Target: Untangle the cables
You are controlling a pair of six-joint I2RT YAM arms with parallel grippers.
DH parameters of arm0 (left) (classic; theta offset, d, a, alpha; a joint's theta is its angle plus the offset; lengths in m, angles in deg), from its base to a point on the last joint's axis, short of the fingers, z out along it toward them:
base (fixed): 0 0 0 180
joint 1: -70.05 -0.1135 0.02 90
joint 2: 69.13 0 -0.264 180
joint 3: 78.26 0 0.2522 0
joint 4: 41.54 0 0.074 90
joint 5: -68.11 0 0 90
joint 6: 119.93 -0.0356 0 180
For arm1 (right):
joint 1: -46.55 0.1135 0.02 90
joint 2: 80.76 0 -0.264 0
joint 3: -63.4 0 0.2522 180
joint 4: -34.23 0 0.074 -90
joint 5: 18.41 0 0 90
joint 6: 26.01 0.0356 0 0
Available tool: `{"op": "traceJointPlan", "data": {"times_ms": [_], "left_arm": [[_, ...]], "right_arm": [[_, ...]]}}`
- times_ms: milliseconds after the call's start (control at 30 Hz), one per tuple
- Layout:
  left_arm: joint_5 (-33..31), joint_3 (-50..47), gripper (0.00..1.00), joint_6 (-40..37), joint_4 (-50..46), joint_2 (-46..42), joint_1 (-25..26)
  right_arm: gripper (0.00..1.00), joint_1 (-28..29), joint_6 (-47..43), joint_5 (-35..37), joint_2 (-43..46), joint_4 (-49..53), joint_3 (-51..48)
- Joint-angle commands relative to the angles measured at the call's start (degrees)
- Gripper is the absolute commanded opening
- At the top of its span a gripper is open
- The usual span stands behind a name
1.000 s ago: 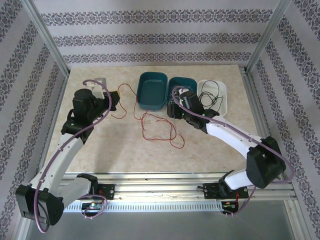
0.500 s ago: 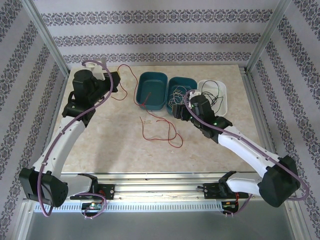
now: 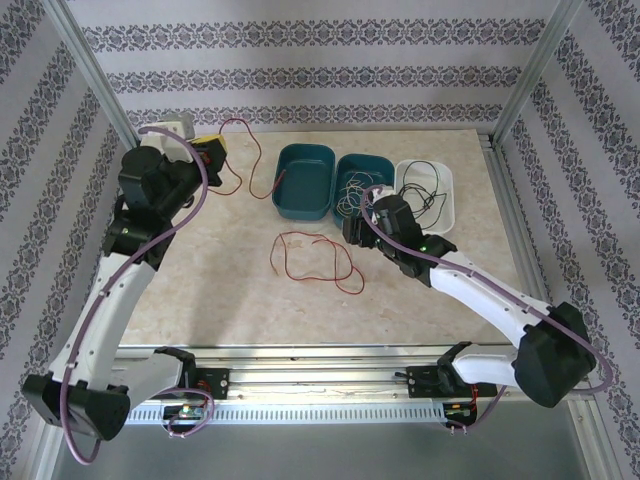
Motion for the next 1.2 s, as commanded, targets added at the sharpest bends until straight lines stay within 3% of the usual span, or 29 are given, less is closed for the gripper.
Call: {"op": "traceJointPlan", "data": {"times_ms": [0,267,367,633,700,1067,1167], "left_arm": [[-0.2,0.6,0.0,0.1,-0.7,-3.1,0.6],[1.6,1.8,0.0,3.1,2.9,0.6,0.8],[-0.5,2.3,0.0,3.9,6.5,4.4,2.6],[-23.7,15.5,0.0,-10.1,-1.4,20.3,12.6],[-26.7,18.4,0.0,-11.2,-2.2,24.1,13.5],[-25.7,28.1,0.0,-7.7,-0.1,40.1,16.1],[-28.0,32.4,0.0,-7.7,-1.7,45.4,17.5]], "right_arm": [[0.69,1.1,0.6,0.3,-1.9,-0.5,0.3],[0.66,4.6,1.6,1.3,-7.4,0.0,2.0],[0.65,5.1,3.2,2.1,-7.9,-0.8,1.5],[0.66,5.1,4.9,4.8,-4.6,0.5,0.0],[0.66,5.1,4.9,5.4,-3.1,1.3,-0.4],[0.67,4.8,4.9,8.6,4.5,3.6,-3.0],[0.67,4.6,5.1,8.8,5.4,4.2,-3.6]]}}
